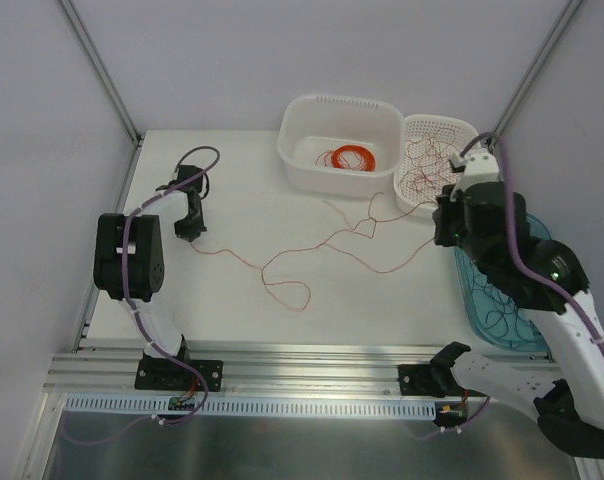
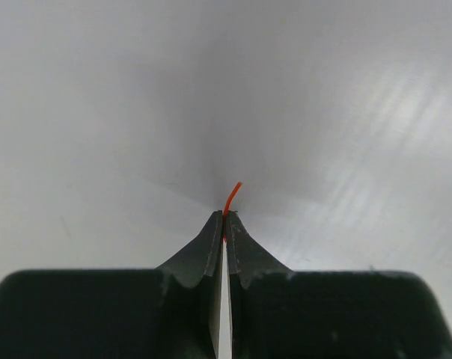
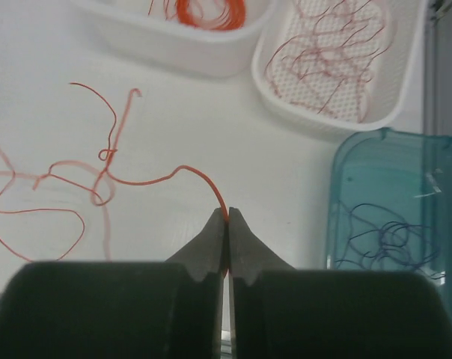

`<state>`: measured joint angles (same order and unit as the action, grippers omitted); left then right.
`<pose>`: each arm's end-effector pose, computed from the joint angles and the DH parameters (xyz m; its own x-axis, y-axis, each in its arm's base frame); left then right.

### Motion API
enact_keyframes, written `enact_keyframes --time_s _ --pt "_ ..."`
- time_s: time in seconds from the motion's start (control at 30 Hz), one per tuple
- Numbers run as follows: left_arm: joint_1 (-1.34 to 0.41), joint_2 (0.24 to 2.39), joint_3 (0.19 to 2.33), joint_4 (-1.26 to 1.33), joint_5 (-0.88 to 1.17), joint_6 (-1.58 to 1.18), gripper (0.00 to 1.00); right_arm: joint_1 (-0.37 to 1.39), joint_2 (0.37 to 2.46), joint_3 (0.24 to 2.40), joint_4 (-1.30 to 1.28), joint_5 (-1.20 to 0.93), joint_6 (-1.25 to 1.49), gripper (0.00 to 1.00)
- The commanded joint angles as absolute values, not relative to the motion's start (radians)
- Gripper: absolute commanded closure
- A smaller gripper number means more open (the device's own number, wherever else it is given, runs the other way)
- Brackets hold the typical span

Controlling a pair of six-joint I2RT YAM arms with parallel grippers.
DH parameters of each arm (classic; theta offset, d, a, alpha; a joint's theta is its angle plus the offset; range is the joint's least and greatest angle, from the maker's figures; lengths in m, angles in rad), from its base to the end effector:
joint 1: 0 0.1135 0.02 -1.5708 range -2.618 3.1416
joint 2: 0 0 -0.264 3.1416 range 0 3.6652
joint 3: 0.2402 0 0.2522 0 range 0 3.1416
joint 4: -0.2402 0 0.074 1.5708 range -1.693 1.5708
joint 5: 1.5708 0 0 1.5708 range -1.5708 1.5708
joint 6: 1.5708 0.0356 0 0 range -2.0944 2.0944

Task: Untangle the cables

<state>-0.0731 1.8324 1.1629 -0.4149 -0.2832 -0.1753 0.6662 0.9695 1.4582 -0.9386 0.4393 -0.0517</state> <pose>0.3679 -0.0170 0.1679 -0.8577 -0.1051 -0.5034 -0.2130 0.9636 0.1617 0.1308 0.0835 0.4530 -0.3281 -0.3174 -0.8897 -0.2755 0.9331 -0.2312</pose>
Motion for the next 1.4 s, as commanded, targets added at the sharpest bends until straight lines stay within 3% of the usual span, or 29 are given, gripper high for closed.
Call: enact_keyframes --time_s 0.0,0.2,0.43,0.67,0.73,0.83,1.0,1.13,1.37 --pt "0.018 1.818 1.224 -0.497 -0.347 -0.198 1.00 0.632 0.921 1.554 -1.062 0.543 -0.192 0.99" --pt "0.159 1.828 1.304 -0.549 -0.311 -0.238 1.00 0.620 0.847 1.654 -1.005 0.566 -0.233 0.99" --pt "0.190 1.789 1.321 -0.561 -0.132 -0.258 1.00 0.620 0.859 1.632 -0.973 0.392 -0.207 0.99" --pt "0.081 1.654 1.227 -0.554 0.032 -0.267 0.60 0.620 0.920 1.583 -0.923 0.221 -0.170 0.99" --pt "0.014 1.599 1.213 -0.551 0.072 -0.242 0.41 0.620 0.934 1.568 -0.916 0.193 -0.166 0.99" --pt "-0.099 1.539 1.192 -0.549 0.112 -0.200 0.27 0.620 0.945 1.536 -0.891 0.167 -0.157 0.99" --pt "-0.248 1.457 1.146 -0.486 0.274 -0.132 0.24 0.620 0.959 1.506 -0.873 0.130 -0.135 0.99" --pt "-0.466 1.405 1.077 -0.341 0.295 -0.011 0.23 0.620 0.963 1.494 -0.868 0.104 -0.130 0.99" --pt "-0.624 1.474 1.012 -0.081 0.318 0.150 0.24 0.621 0.960 1.485 -0.861 0.068 -0.110 0.99"
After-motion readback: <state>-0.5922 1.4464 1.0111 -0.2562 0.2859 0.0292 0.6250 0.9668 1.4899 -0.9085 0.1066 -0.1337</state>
